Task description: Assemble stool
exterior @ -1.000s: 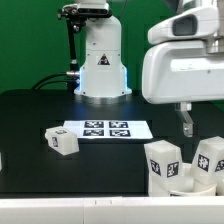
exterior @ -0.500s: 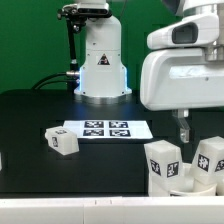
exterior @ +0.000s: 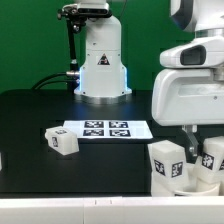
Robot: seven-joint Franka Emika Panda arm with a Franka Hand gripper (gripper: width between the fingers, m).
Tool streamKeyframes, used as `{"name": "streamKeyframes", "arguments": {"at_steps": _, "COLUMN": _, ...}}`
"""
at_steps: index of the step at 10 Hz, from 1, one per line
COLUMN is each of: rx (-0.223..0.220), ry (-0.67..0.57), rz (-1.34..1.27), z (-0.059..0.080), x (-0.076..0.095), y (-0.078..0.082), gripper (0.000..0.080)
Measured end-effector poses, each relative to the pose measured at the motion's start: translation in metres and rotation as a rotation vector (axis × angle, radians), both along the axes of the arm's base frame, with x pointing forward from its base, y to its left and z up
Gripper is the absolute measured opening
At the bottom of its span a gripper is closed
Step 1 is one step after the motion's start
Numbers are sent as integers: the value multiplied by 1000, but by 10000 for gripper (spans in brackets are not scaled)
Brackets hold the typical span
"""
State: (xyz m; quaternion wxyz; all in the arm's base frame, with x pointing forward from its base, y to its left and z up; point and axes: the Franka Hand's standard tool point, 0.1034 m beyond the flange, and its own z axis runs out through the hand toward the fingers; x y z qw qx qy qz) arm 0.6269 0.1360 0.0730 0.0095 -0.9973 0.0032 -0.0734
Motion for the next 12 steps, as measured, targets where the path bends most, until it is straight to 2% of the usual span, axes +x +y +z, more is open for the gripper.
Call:
{"name": "streamKeyframes", "arguments": {"at_steps": 1, "rx": 0, "ry": 0, "rz": -5, "z": 0, "x": 0, "y": -2, "gripper": 648}}
{"name": "streamKeyframes", "arguments": {"at_steps": 2, "rx": 1, "ry": 0, "rz": -12, "z": 0, "x": 1, "y": -3, "gripper": 542}}
{"name": "streamKeyframes", "arguments": {"at_steps": 3, "rx": 1, "ry": 0, "rz": -41, "z": 0, "x": 1, "y": -6, "gripper": 542}}
{"name": "streamKeyframes", "arguments": {"at_steps": 4, "rx": -10, "ry": 5, "rz": -58, "z": -1, "x": 0, "y": -15, "gripper": 354}}
{"name": "streamKeyframes", "arguments": {"at_steps": 6, "rx": 8, "ry": 5, "rz": -190, "z": 1, "x": 3, "y": -20, "gripper": 339}}
{"name": "streamKeyframes", "arguments": {"at_steps": 7, "rx": 34, "ry": 3, "rz": -359, "z": 2, "x": 4, "y": -24, "gripper": 339}}
{"name": "streamKeyframes", "arguments": {"at_steps": 10, "rx": 137, "ry": 51, "rz": -1006, "z": -3, "x": 0, "y": -15, "gripper": 338}}
{"name": "streamKeyframes", "arguments": {"at_steps": 11, "rx": 165, "ry": 52, "rz": -1072, "z": -2, "x": 2, "y": -19, "gripper": 338}}
{"name": "streamKeyframes", "arguments": {"at_steps": 12, "rx": 173, "ry": 54, "rz": -1128, "z": -3, "x": 2, "y": -17, "gripper": 338}}
